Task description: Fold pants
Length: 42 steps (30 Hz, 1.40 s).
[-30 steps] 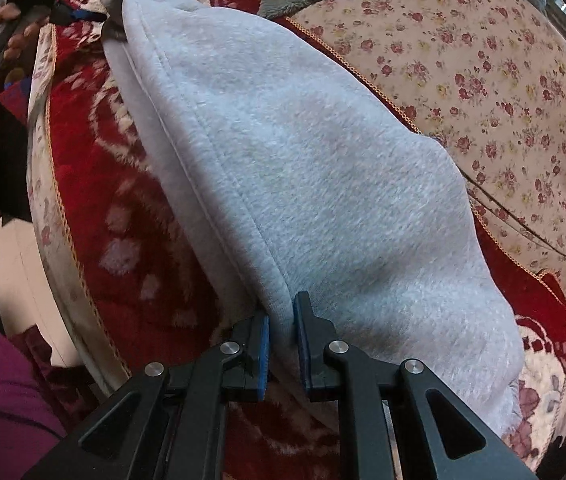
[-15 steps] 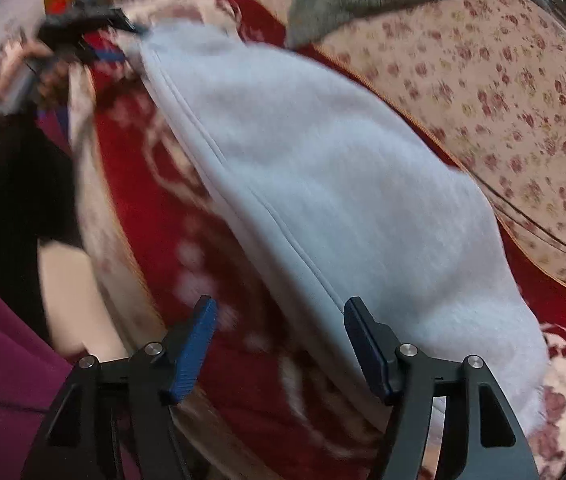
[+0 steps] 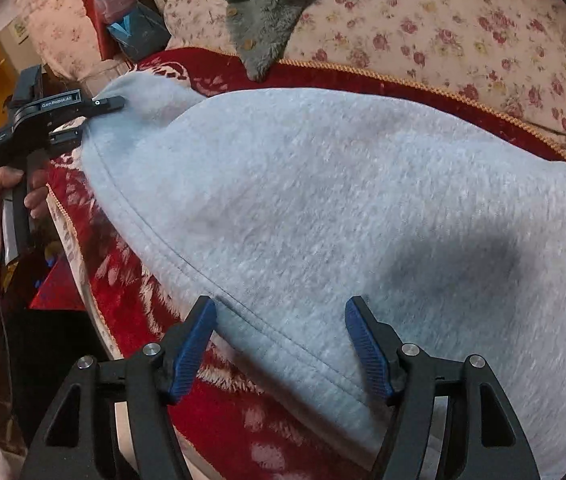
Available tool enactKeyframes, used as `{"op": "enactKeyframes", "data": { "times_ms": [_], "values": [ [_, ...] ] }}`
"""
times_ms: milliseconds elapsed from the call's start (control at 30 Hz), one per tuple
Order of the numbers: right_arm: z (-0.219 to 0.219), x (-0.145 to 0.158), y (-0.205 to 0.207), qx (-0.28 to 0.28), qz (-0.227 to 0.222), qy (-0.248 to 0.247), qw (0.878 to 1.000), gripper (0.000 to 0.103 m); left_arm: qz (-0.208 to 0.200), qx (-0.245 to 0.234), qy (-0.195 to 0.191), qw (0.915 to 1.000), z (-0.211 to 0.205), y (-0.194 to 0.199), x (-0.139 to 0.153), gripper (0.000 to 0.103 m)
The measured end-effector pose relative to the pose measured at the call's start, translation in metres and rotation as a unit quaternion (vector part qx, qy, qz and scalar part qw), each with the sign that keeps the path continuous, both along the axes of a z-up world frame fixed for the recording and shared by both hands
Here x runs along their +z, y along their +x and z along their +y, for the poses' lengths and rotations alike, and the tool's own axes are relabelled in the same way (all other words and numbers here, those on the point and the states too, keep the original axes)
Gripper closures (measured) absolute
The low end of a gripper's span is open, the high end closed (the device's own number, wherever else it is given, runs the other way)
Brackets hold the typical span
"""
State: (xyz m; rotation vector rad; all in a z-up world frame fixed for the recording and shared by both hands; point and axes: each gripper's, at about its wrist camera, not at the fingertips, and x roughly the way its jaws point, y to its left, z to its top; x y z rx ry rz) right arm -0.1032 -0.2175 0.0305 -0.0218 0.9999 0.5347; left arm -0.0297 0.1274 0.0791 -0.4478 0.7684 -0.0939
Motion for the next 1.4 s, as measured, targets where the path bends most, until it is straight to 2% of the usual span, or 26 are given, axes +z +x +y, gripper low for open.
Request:
{"op": "enactKeyframes", "data": {
  "times_ms": [67, 133, 200, 267, 333, 400, 467, 567, 767, 933, 1067, 1100, 1167, 1200, 1300, 1400],
  "values": [
    [0.004, -0.004, -0.008, 0.014, -0.013, -0.02, 1.0, 0.029, 0.037, 0.001, 0.019, 0.9991, 0.004, -0.002, -0.018, 0.073],
    [0.006, -0.005, -0.014, 0.031, -0.028, -0.046, 0.998, 0.029, 0.068, 0.004, 0.014, 0.9976, 0.012, -0.01, -0.033, 0.067],
    [0.009, -0.005, -0.018, 0.049, -0.037, -0.078, 0.995, 0.029, 0.068, 0.004, 0.001, 0.9977, 0.02, -0.021, -0.035, 0.058],
    [0.005, -0.002, -0.02, 0.053, -0.036, -0.083, 0.994, 0.029, 0.06, 0.006, 0.005, 0.9982, 0.023, -0.03, -0.028, 0.053],
    [-0.009, 0.002, -0.021, 0.045, -0.025, -0.062, 0.997, 0.029, 0.052, -0.002, 0.0, 0.9986, 0.024, -0.038, -0.02, 0.041],
    [-0.026, 0.009, -0.025, 0.028, -0.008, -0.025, 0.999, 0.029, 0.048, -0.004, 0.001, 0.9988, 0.024, -0.042, -0.012, 0.033],
    [-0.05, 0.018, -0.033, 0.017, 0.007, 0.014, 1.0, 0.027, 0.046, 0.003, 0.014, 0.9988, 0.021, -0.048, -0.006, 0.033],
    [-0.083, 0.025, -0.056, 0.005, 0.019, 0.042, 0.999, 0.022, 0.042, -0.002, 0.027, 0.9988, 0.011, -0.057, -0.001, 0.03],
    [-0.153, 0.01, -0.083, -0.078, 0.065, 0.093, 0.99, 0.022, 0.028, -0.06, 0.042, 0.9969, -0.043, -0.064, 0.01, 0.026],
    [-0.194, -0.001, -0.082, -0.155, 0.081, 0.213, 0.961, 0.022, 0.025, -0.118, 0.055, 0.9912, -0.097, -0.061, 0.013, 0.026],
    [-0.201, -0.013, -0.074, -0.188, 0.103, 0.246, 0.945, 0.025, 0.03, -0.158, 0.057, 0.9854, -0.136, -0.063, 0.01, 0.025],
    [-0.204, -0.014, -0.075, -0.192, 0.102, 0.251, 0.943, 0.026, 0.034, -0.167, 0.056, 0.9838, -0.143, -0.063, 0.009, 0.025],
    [-0.214, -0.013, -0.076, -0.207, 0.09, 0.262, 0.938, 0.041, 0.038, -0.185, 0.059, 0.9803, -0.16, -0.066, 0.006, 0.025],
    [-0.216, -0.013, -0.075, -0.213, 0.088, 0.27, 0.935, 0.043, 0.038, -0.193, 0.059, 0.9787, -0.168, -0.066, 0.004, 0.025],
    [-0.231, -0.022, -0.069, -0.247, 0.101, 0.311, 0.912, 0.049, 0.048, -0.215, 0.053, 0.9741, -0.192, -0.064, -0.002, 0.025],
    [-0.242, -0.038, -0.065, -0.273, 0.111, 0.388, 0.873, 0.049, 0.057, -0.231, 0.049, 0.9701, -0.214, -0.061, -0.006, 0.025]
  ]
}}
